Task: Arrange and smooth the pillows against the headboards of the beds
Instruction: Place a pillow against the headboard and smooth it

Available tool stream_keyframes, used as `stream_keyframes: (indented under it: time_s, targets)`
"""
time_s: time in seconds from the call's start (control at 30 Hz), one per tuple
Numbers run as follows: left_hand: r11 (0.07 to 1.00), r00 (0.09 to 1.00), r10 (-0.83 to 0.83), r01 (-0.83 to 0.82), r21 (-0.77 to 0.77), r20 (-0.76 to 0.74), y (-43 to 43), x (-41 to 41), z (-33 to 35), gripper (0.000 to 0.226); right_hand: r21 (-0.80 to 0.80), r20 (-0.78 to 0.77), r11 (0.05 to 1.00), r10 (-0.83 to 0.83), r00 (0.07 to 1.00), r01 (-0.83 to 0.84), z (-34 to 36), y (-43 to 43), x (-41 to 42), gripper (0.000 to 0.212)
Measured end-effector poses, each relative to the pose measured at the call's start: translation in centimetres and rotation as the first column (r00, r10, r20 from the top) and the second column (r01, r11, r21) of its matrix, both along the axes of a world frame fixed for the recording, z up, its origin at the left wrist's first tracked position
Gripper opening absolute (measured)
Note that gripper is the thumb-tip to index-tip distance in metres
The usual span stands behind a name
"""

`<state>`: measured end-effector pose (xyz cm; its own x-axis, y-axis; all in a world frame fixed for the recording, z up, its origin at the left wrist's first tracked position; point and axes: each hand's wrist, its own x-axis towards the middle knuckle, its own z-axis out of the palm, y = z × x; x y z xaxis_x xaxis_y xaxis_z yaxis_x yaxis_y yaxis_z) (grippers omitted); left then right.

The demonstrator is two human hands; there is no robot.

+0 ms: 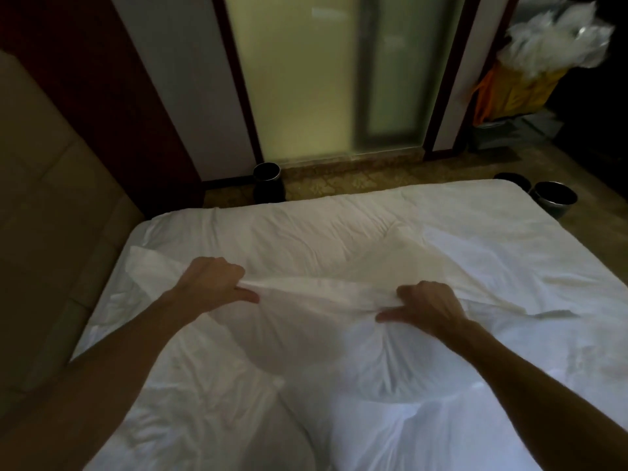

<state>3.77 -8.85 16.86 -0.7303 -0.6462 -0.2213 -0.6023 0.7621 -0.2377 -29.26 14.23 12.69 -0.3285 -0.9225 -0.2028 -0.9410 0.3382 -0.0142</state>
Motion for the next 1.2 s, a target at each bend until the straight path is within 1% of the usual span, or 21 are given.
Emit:
stream_keyframes:
  time_s: [0.07, 0.13, 0.27, 0.33, 0.4, 0.47, 0.53, 0.63, 0.67, 0.7, 0.8, 0.87, 0.93, 0.97, 1.0, 1.03, 1.07, 1.1, 1.13, 1.17, 1.2]
  targets:
    - [0.999, 1.0, 0.01, -0.011, -0.045, -0.027, 0.0, 1.5, 1.4, 0.06, -0.069, 0.061, 0.997, -0.018, 0.998, 0.022, 2.3, -1.1, -0.4, 0.066]
    - [0.996, 0.993, 0.006, -0.017, -0.091, -0.115, 0.1, 3.3, 2.7, 0.062, -0.095, 0.065, 0.995, 0.026, 0.998, -0.02, 4.4, -2.2, -0.3, 0.062]
    - [0.975, 0.96, -0.026, -0.038, -0.22, -0.28, 0.4, 8.5, 6.1, 0.072, -0.192, 0.084, 0.976, 0.12, 0.989, -0.102, 8.1, -5.2, 2.1, 0.064]
    - [0.953, 0.939, -0.038, -0.068, -0.294, -0.342, 0.6, 12.1, 7.0, 0.079, -0.196, 0.056, 0.967, 0.177, 0.983, -0.163, 9.2, -7.4, 4.5, 0.066]
    - [0.938, 0.921, 0.008, -0.141, -0.316, -0.389, 1.1, 16.2, 7.2, 0.082, -0.195, 0.07, 0.953, 0.248, 0.966, -0.23, 9.5, -9.5, 7.5, 0.068]
    - [0.928, 0.904, 0.125, -0.252, -0.275, -0.408, 2.2, 20.6, 6.4, 0.082, -0.194, 0.063, 0.923, 0.349, 0.935, -0.331, 9.1, -11.4, 11.0, 0.065]
    - [0.913, 0.875, 0.265, -0.363, -0.188, -0.405, 3.7, 25.1, 4.4, 0.087, -0.173, 0.053, 0.892, 0.433, 0.9, -0.419, 8.2, -13.0, 15.0, 0.062]
    - [0.858, 0.778, 0.475, -0.514, 0.018, -0.412, 6.4, 30.5, -0.3, 0.099, -0.112, -0.03, 0.827, 0.552, 0.834, -0.551, 6.7, -14.8, 20.6, 0.074]
    - [0.845, 0.758, 0.499, -0.533, 0.043, -0.419, 7.1, 31.8, -2.2, 0.101, -0.078, -0.06, 0.804, 0.587, 0.808, -0.59, 6.1, -15.3, 22.1, 0.074]
    - [0.836, 0.747, 0.511, -0.547, 0.045, -0.426, 7.8, 32.9, -4.1, 0.1, -0.042, -0.077, 0.788, 0.611, 0.788, -0.615, 5.4, -15.8, 23.4, 0.07]
    - [0.822, 0.757, 0.535, -0.57, 0.024, -0.375, 9.3, 34.3, -9.0, 0.089, 0.053, -0.109, 0.758, 0.652, 0.75, -0.651, 3.1, -16.8, 26.0, 0.055]
    - [0.807, 0.753, 0.548, -0.591, -0.006, -0.365, 9.7, 33.9, -10.8, 0.075, 0.075, -0.19, 0.769, 0.636, 0.748, -0.634, 1.1, -17.1, 26.8, 0.049]
    - [0.809, 0.753, 0.53, -0.587, -0.033, -0.39, 10.0, 33.1, -12.2, 0.057, 0.041, -0.302, 0.803, 0.577, 0.759, -0.594, -0.9, -17.0, 27.1, 0.04]
    - [0.815, 0.751, 0.534, -0.579, 0.001, -0.389, 10.0, 32.8, -12.6, 0.059, 0.025, -0.322, 0.826, 0.54, 0.778, -0.563, -1.8, -16.8, 27.0, 0.039]
    - [0.821, 0.757, 0.548, -0.569, 0.053, -0.358, 9.9, 32.7, -13.1, 0.073, -0.011, -0.306, 0.836, 0.519, 0.798, -0.549, -2.7, -16.6, 26.7, 0.043]
    - [0.823, 0.769, 0.56, -0.559, 0.1, -0.309, 9.7, 32.7, -13.7, 0.093, -0.031, -0.261, 0.828, 0.534, 0.804, -0.56, -3.5, -16.3, 26.3, 0.052]
    - [0.82, 0.779, 0.571, -0.557, 0.132, -0.261, 9.4, 32.8, -14.4, 0.11, -0.043, -0.206, 0.81, 0.566, 0.798, -0.585, -4.1, -16.0, 25.8, 0.061]
    - [0.817, 0.786, 0.577, -0.556, 0.153, -0.221, 9.0, 32.8, -15.0, 0.119, -0.02, -0.15, 0.79, 0.603, 0.783, -0.612, -4.6, -15.7, 25.4, 0.068]
    - [0.818, 0.793, 0.575, -0.554, 0.157, -0.202, 8.5, 32.8, -15.5, 0.124, 0.023, -0.117, 0.764, 0.643, 0.757, -0.645, -4.9, -15.4, 25.1, 0.078]
    - [0.821, 0.797, 0.57, -0.548, 0.16, -0.198, 8.0, 32.9, -15.9, 0.126, 0.063, -0.124, 0.736, 0.676, 0.726, -0.674, -5.1, -15.1, 24.9, 0.09]
    - [0.831, 0.806, 0.556, -0.536, 0.151, -0.204, 7.4, 33.1, -16.3, 0.125, 0.097, -0.165, 0.71, 0.702, 0.692, -0.697, -5.4, -15.0, 25.0, 0.101]
